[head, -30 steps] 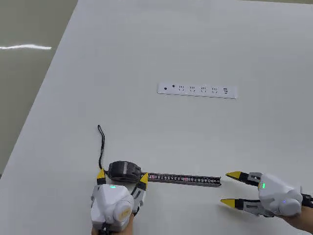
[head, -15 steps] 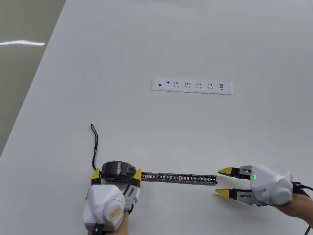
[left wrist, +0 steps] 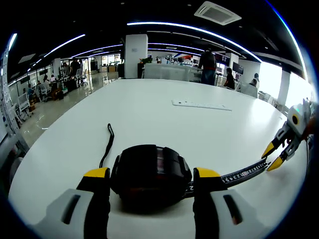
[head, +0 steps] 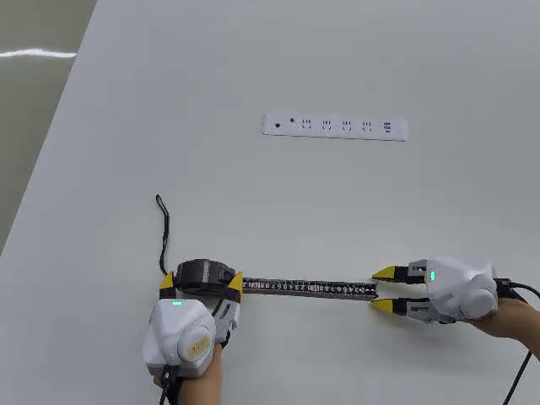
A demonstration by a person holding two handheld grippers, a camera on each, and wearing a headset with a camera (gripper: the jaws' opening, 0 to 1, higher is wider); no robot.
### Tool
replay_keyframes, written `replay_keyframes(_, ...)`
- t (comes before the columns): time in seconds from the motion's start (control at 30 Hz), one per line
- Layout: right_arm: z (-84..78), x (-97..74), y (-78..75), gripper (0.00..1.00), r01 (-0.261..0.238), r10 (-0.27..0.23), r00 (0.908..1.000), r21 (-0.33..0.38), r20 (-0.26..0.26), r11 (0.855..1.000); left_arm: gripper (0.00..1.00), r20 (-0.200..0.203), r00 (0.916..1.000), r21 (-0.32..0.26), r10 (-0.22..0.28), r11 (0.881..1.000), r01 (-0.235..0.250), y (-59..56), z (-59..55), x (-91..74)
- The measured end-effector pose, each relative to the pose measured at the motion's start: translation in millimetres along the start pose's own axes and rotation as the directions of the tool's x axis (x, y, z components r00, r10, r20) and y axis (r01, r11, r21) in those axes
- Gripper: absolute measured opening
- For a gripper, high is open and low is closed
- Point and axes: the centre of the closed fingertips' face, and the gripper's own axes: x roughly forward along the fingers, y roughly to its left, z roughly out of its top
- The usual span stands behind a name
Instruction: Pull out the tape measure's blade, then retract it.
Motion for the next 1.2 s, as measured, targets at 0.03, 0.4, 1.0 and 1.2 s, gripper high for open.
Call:
replay_keyframes(0.03,-0.9,0.7,0.0,0.20,-0.003,0.003,1.0000,-0.002,-0.003,1.000,0.65,0.000,1.0000,0.001,-0.001,1.000,0.001,0.2,0.3,0.5)
replay_keyframes(0.4,-3.9,2.3,0.4,0.14,-0.015,0.015,0.9998,-0.001,-0.014,1.000,0.64,0.003,0.9999,0.034,-0.010,0.999,0.010,-0.2,-0.2,3.1)
replay_keyframes(1.0,-0.2,3.4,3.3,0.12,-0.027,0.026,0.9992,-0.031,-0.030,0.999,0.61,0.002,0.9999,0.039,-0.012,0.999,0.012,0.4,-0.4,2.6)
replay_keyframes(1.2,1.9,5.1,2.5,0.12,-0.026,0.025,0.9992,-0.032,-0.031,0.999,0.60,0.003,0.9997,0.044,-0.024,0.999,0.023,0.8,0.0,2.6)
